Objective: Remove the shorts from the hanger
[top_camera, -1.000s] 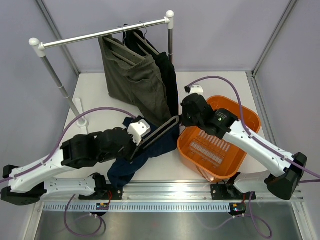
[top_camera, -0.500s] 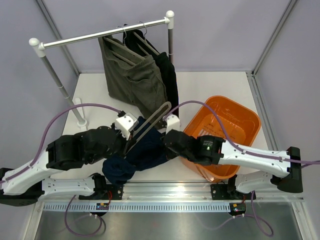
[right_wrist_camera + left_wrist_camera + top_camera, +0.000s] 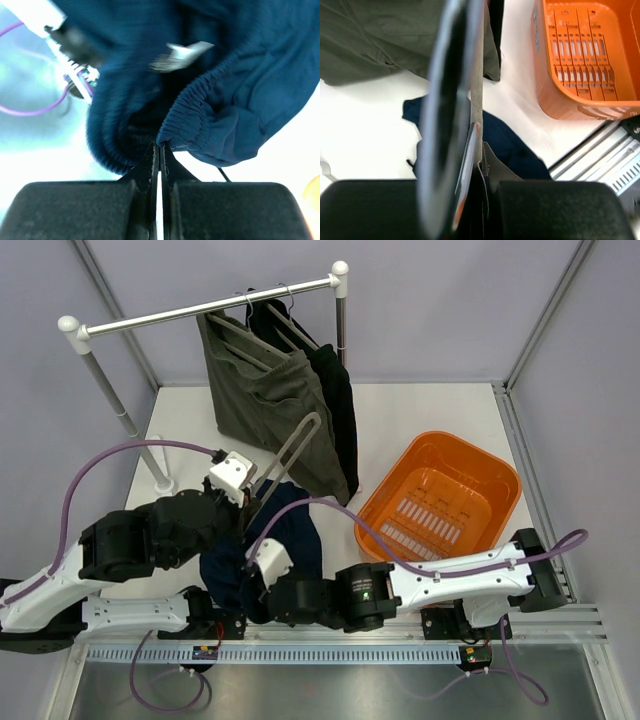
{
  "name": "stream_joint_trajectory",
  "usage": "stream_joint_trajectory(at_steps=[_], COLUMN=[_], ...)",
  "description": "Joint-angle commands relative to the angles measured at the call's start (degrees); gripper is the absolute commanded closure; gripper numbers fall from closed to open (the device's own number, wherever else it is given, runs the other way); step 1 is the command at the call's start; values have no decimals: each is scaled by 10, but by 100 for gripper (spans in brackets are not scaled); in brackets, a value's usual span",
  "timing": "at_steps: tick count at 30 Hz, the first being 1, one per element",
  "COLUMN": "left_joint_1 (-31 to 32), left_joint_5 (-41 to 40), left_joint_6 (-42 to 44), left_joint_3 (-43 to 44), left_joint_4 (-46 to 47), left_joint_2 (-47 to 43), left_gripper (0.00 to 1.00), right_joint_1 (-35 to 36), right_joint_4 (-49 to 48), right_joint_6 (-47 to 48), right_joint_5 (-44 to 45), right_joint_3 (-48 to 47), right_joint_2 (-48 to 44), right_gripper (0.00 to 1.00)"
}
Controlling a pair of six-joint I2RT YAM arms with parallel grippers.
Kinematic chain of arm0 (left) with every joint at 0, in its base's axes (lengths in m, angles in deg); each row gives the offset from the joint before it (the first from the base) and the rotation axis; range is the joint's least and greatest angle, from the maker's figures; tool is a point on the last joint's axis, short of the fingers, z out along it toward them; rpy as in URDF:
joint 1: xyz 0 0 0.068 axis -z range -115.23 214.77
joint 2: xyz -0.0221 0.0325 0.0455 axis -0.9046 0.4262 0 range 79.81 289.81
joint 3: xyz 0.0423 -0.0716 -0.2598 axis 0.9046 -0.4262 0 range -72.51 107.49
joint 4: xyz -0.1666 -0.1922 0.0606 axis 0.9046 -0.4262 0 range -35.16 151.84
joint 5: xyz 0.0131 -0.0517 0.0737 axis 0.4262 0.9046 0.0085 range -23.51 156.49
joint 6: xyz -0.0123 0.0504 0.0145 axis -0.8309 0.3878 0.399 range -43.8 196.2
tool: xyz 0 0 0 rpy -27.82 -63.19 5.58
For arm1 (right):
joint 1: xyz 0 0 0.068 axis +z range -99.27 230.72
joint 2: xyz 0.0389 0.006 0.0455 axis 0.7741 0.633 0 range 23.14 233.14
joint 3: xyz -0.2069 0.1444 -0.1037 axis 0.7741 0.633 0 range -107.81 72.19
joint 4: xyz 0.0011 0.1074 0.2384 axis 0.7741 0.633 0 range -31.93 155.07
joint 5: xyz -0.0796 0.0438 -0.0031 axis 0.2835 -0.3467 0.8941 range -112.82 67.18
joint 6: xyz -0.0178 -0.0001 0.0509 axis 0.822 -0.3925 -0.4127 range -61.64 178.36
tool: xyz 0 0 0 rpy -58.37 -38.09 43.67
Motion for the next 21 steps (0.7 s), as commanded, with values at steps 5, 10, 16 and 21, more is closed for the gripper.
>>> stream_joint_trajectory(at_steps=[5,10,16,21], left_joint_1=[3,2,2,3], left_joint_5=[-69,-119,-157,-142], left_joint_6=[10,38,92,149], left_joint_3=[39,64,42,-15], left_joint_4=[83,124,253,373], left_joint_2=[-9,-9,-59,-115], left_gripper=[100,100,100,100], right_joint_1=[83,110,117,117], right_joint_4=[-32,-10,14,48], right_joint_6=[106,126,124,108], right_joint_5=[4,-6,-26,50], right_joint_3=[-101,-128,-128,-130], right_joint_2=[82,115,133,128], right_gripper=[100,100,100,100])
